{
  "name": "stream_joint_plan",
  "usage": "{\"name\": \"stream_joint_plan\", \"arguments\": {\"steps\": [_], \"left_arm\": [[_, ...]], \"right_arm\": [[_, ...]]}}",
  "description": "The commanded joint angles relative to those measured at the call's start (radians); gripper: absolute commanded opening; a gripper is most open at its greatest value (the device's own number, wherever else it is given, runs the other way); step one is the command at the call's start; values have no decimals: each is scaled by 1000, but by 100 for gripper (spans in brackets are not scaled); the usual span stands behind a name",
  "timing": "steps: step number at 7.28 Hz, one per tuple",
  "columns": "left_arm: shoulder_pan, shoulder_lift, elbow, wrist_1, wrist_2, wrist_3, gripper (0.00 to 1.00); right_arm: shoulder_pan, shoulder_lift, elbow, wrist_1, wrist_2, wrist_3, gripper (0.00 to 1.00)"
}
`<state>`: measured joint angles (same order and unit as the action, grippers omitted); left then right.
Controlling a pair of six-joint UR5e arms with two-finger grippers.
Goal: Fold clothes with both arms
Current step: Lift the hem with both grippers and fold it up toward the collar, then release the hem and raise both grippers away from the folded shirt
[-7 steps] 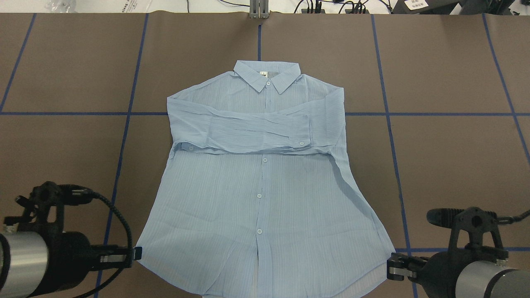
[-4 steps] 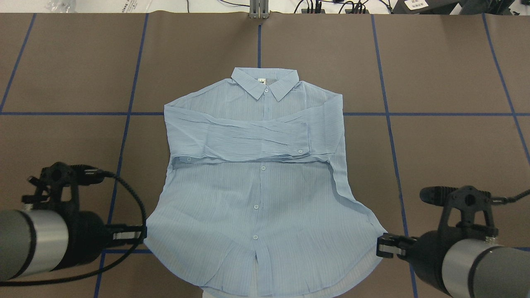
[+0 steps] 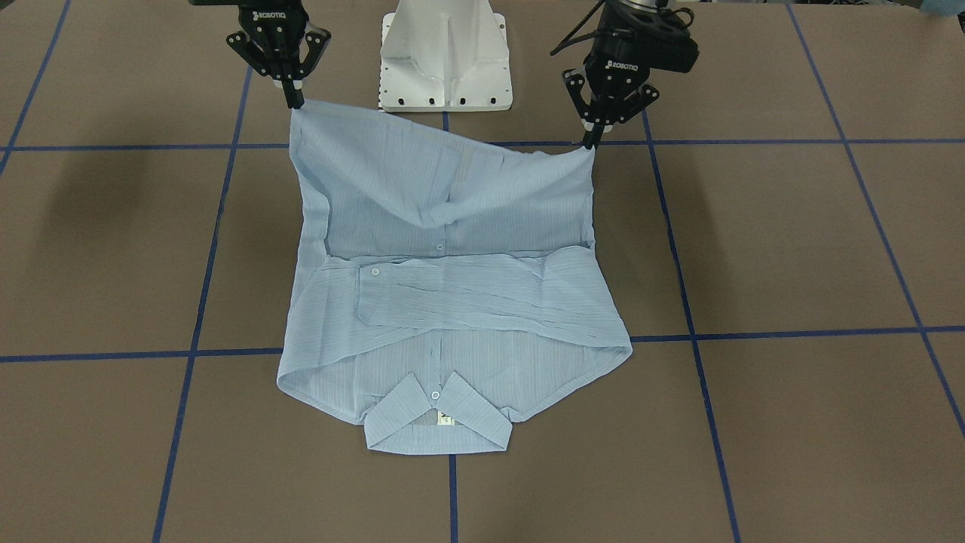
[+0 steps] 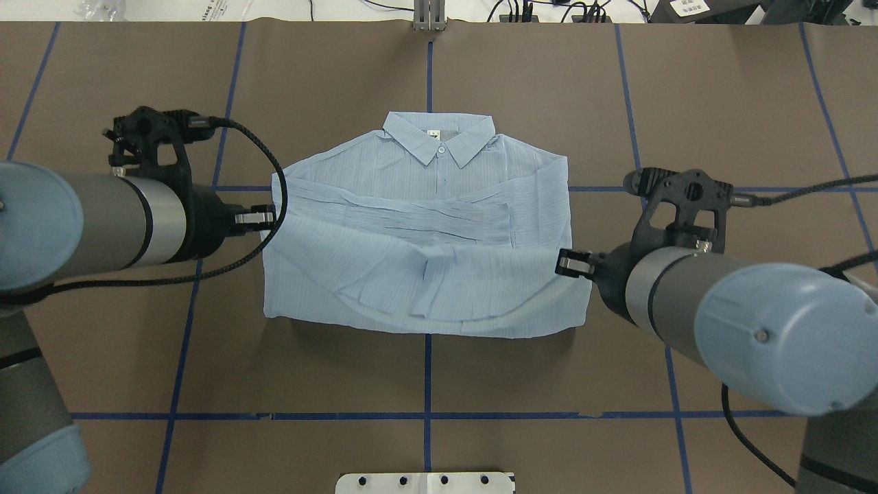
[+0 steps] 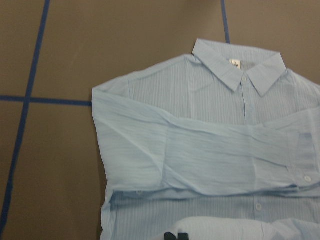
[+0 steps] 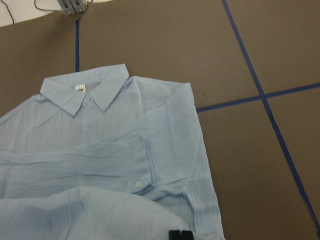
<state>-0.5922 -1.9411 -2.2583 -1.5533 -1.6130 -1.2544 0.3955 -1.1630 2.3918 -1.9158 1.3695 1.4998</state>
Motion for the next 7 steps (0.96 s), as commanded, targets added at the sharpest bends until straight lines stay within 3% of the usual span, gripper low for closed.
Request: {"name": "stream_joint_plan", "arguments": {"steps": [1, 3, 5, 7], "left_arm": [[-90, -86, 127, -7, 11, 13, 0], [-95, -160, 361, -116, 85, 16, 0], [-95, -164, 620, -381, 91, 111, 0], [-104, -165, 739, -506, 104, 256, 0]], "right_arm": [[148, 98, -170, 55, 2, -59, 0], [196, 100, -430, 305, 2, -102, 0], [238, 101, -618, 466, 48, -157, 0], [323, 101, -741, 582, 177, -273, 0]]}}
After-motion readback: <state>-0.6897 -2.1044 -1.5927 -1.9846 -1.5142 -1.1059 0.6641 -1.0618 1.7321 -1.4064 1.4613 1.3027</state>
